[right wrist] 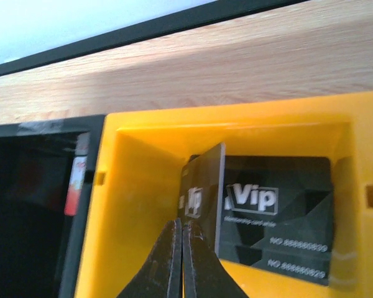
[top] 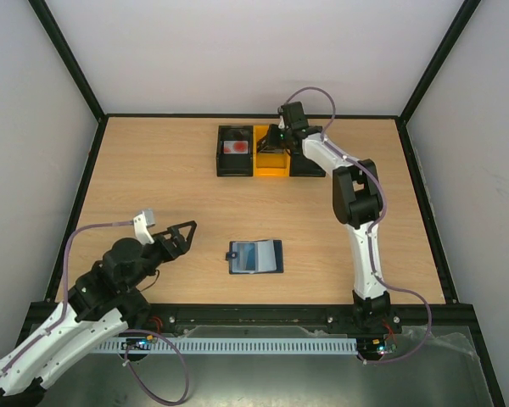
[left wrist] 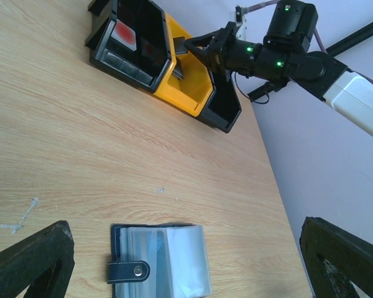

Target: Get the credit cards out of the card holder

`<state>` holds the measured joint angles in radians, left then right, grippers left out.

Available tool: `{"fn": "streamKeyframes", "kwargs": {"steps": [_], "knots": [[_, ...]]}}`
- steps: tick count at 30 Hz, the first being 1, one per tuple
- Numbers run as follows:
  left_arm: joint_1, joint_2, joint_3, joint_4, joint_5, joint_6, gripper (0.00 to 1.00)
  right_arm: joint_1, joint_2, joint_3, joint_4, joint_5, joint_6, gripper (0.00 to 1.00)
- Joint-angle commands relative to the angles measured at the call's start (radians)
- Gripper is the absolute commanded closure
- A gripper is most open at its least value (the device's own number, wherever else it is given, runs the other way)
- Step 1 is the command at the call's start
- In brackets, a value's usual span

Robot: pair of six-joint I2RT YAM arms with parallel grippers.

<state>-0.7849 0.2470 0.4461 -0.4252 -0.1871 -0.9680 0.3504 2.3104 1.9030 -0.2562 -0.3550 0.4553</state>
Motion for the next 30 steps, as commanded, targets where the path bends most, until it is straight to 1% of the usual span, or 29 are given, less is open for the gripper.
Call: {"fn": "streamKeyframes", "kwargs": {"steps": [1,8,11,13,17,24,30], "knots": [[0.005,0.012,0.044,0.026,-0.004,0.030,0.00,0.002,0.053,0.081,-0.086,0.127,-0.016,0.98],[0.004,0.012,0.028,0.046,-0.023,0.038,0.00,0.001,0.035,0.074,-0.113,0.204,-0.031,0.98],[0.004,0.056,0.032,0.047,-0.029,0.037,0.00,0.002,0.021,0.083,-0.129,0.228,-0.046,0.98],[0.004,0.071,0.029,0.048,-0.035,0.037,0.00,0.001,0.002,0.076,-0.132,0.209,-0.046,0.98],[0.004,0.122,0.016,0.036,-0.080,0.037,0.00,0.010,-0.062,0.026,-0.146,0.115,-0.026,0.98],[0.005,0.286,0.056,0.085,-0.102,0.120,0.00,0.033,-0.292,-0.259,-0.031,0.054,0.049,0.93],[0.010,0.525,0.116,0.142,-0.007,0.173,0.00,0.092,-0.514,-0.577,0.066,0.032,0.094,0.86]]}}
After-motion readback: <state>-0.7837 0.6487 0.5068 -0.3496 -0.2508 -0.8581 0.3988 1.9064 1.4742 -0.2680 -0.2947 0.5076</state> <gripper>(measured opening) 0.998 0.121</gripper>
